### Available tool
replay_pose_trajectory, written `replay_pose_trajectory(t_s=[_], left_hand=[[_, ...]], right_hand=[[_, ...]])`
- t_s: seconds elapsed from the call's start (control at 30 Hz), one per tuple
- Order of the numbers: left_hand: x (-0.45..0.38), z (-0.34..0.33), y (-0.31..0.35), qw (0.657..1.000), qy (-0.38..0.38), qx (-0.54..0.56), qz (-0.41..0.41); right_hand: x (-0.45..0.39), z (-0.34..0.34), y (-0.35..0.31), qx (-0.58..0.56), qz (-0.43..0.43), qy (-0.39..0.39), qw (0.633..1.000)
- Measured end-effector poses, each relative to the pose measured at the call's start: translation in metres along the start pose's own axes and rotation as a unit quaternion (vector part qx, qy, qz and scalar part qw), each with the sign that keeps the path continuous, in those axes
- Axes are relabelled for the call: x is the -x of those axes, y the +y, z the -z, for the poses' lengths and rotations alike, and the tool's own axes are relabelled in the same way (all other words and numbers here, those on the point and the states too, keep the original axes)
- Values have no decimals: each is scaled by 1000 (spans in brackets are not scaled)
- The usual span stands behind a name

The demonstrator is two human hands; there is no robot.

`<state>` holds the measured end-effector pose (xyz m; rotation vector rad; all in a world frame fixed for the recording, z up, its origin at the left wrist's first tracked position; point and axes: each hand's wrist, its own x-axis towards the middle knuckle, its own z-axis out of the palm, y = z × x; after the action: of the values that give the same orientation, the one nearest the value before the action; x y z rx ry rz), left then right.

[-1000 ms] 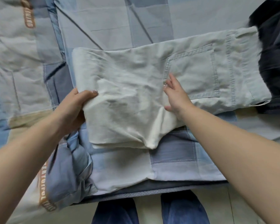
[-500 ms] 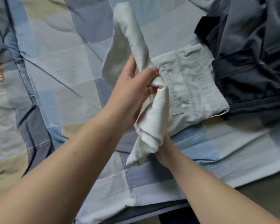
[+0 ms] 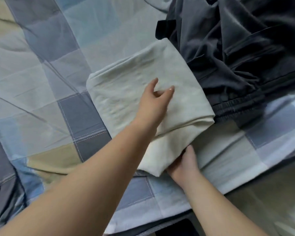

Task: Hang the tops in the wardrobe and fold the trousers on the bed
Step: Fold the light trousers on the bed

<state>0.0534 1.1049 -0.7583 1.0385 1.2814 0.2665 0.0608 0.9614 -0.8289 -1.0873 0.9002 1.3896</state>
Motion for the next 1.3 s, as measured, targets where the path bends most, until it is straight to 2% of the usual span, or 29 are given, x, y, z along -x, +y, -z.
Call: replay_pose_trajectory(t_s=[0.1,0.17,0.2,0.27,0.33,0.4,0.43,0.53,0.7,0.97,1.1,1.2,1.3], left_hand=[[6,48,-36,981,181,-24,-67],[11,77,-58,958,283,-33,-40],[13,88,-68,951,306,-32,-5],[16,102,-84,955,286,-8,85],[18,107,-95,966,198,72,151],[17,110,-102,971,131,106,168],[16,112,-105,972,123,110,166],[16,117,-110,973,132,105,158],[34,129,-124,973,148,90,152],[132,168,-199,961,112,63,246],[177,168,-227,955,77,93,270],[192,170,-234,951,118,98,269],[179,191,-223,952,235,99,171]], right_hand=[[2,20,-34,-32,84,21,996],[3,25,-50,-15,123,-1,992],[3,23,-57,8,134,-16,991],[4,13,-64,54,137,-51,988],[2,-2,-63,77,128,-67,986],[-3,-17,-60,89,120,-65,987],[-6,-21,-59,102,117,-55,986],[-14,-22,-59,140,118,-7,983],[-10,-1,-41,155,95,-6,983],[37,74,45,173,11,13,985],[51,90,57,203,34,23,978],[54,89,46,245,77,60,965],[53,82,22,318,192,129,919]])
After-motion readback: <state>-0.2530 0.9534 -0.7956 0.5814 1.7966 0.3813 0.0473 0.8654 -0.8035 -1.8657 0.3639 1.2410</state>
